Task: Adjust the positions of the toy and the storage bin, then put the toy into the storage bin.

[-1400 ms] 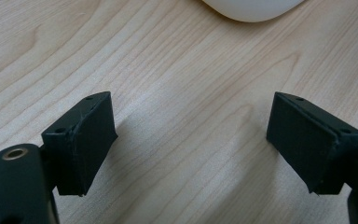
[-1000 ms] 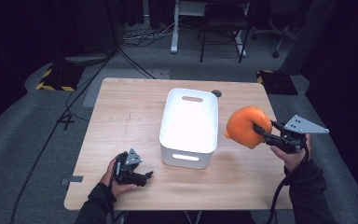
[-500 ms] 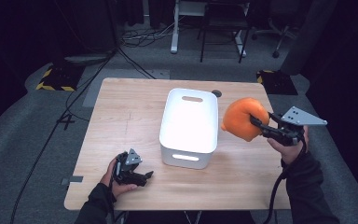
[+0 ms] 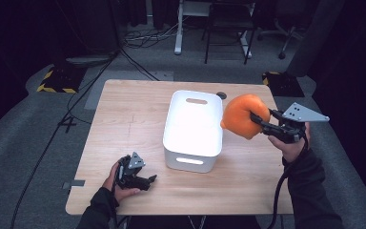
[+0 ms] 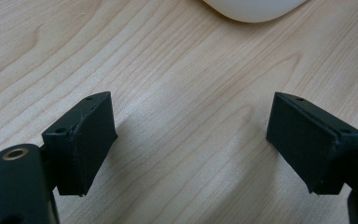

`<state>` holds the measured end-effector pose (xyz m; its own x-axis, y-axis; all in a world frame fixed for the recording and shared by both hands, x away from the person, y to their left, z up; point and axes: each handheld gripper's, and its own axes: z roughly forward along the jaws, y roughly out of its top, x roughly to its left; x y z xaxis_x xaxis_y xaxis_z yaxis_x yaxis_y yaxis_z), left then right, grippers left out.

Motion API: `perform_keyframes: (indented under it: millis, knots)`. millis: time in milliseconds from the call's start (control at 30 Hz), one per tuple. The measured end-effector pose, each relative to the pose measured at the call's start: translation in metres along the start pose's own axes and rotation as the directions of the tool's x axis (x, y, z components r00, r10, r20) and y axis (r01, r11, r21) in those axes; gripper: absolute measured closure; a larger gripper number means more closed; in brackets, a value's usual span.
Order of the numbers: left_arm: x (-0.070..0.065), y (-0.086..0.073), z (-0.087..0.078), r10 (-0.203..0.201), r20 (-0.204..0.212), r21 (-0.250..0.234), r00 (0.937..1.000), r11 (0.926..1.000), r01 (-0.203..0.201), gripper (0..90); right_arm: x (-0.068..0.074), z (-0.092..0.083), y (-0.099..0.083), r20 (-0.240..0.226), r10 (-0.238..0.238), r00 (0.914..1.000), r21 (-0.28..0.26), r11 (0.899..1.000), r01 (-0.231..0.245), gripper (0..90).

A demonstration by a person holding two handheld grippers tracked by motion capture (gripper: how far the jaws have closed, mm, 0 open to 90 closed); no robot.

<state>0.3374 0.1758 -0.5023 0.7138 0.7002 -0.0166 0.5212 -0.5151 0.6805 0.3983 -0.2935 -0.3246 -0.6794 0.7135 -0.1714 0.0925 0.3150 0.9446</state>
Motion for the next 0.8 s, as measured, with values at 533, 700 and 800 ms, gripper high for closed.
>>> perform_keyframes:
  millis: [533,700,800]
  knots:
    - [0.0,0.0,0.0,-0.006,-0.001,0.002,1.0,1.0,0.006,15.7,0.009,0.015,0.025,-0.026,-0.03,0.9992,-0.015,0.999,0.03,57.0]
    - [0.0,0.0,0.0,-0.005,-0.003,0.002,1.0,1.0,0.005,15.7,0.01,0.021,0.03,-0.039,-0.033,0.9987,-0.021,0.999,0.032,56.9]
    - [-0.001,-0.001,-0.001,-0.015,-0.009,0.001,0.9998,0.9999,0.015,15.8,0.013,0.024,0.034,-0.044,-0.032,0.9985,-0.024,0.999,0.031,56.9]
